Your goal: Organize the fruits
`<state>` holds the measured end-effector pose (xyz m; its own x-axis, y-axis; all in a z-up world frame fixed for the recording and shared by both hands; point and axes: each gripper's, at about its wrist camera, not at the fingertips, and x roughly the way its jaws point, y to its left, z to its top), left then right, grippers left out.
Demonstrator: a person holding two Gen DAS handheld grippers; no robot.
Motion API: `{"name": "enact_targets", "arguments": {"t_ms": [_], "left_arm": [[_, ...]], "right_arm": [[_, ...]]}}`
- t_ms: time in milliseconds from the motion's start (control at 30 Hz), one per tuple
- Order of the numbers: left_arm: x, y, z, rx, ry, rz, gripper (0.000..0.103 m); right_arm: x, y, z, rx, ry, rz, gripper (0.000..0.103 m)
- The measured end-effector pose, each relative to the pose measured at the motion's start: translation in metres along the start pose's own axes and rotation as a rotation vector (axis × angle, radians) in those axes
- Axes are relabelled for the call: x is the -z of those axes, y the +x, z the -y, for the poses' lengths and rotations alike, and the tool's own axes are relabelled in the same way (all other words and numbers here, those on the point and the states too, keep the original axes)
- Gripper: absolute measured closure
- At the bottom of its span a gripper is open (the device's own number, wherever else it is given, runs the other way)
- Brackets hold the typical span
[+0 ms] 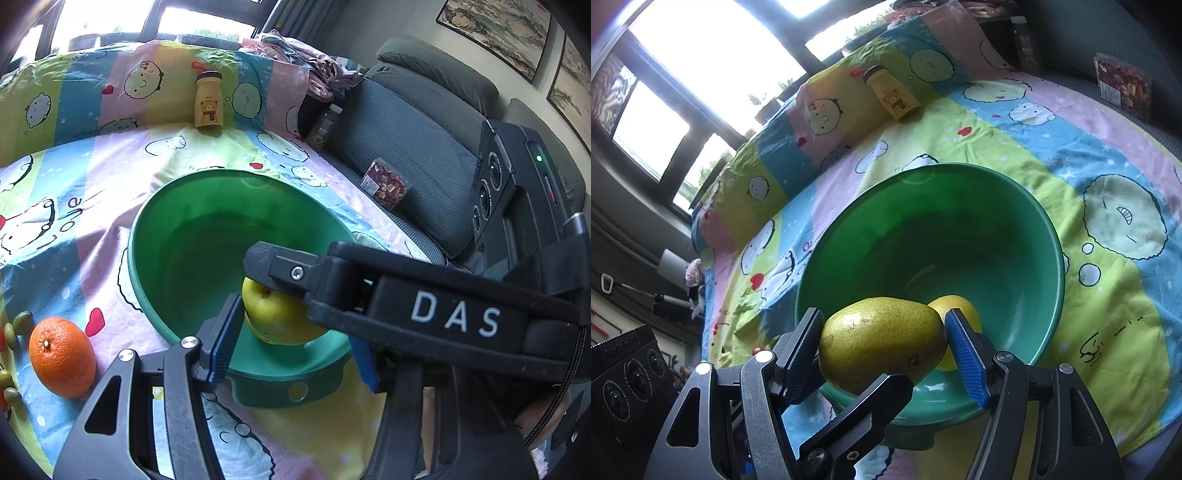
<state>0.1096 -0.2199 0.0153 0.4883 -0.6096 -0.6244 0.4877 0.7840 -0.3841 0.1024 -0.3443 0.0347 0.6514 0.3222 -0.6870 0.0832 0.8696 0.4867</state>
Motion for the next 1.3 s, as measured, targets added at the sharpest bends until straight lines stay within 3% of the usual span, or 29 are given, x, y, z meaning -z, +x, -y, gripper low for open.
{"name": "enact_targets", "arguments": {"t_ms": [1067, 1300], "left_arm": [[0.002, 0.008, -0.009, 0.018, -0.032, -0.027, 0.049], [0.003, 0.006, -0.01, 0.021, -0.047, -0.014, 0.044]], "right_arm": [[-0.001, 0.012, 0.003, 0.026, 0.02, -0.035, 0.033], [-0.001, 0.009, 0.005, 0.032, 0.024, -0.008, 0.034]]}}
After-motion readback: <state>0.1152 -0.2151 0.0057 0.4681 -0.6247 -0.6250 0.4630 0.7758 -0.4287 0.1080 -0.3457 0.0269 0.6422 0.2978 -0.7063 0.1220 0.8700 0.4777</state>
